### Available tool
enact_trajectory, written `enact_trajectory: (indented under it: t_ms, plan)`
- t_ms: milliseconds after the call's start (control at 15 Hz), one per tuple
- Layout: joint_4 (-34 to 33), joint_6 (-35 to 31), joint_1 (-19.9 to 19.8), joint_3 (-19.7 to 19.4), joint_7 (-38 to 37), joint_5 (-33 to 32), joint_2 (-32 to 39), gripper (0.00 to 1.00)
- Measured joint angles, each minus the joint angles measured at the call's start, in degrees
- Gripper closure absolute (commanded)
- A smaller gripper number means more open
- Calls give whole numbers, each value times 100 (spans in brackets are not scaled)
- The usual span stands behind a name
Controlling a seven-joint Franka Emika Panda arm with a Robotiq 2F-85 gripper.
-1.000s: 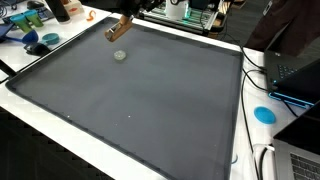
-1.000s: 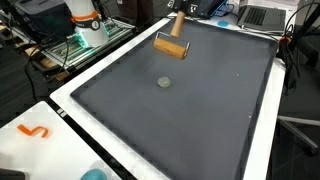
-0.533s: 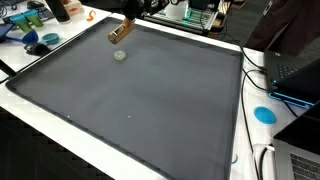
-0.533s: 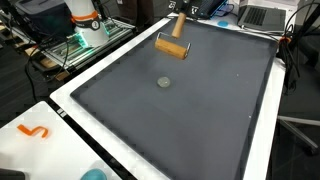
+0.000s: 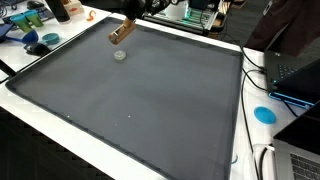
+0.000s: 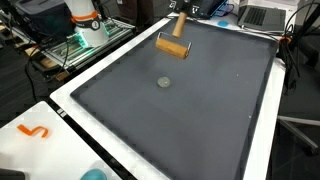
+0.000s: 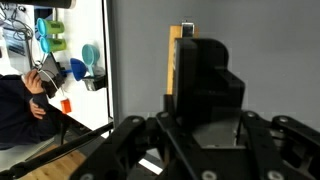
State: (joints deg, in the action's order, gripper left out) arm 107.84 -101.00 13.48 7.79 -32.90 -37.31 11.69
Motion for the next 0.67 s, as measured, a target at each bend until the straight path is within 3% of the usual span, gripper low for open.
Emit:
enact_trajectory:
  t_ms: [667]
  plan:
    - [-147,-11,-4,-5,87,41,-2,76]
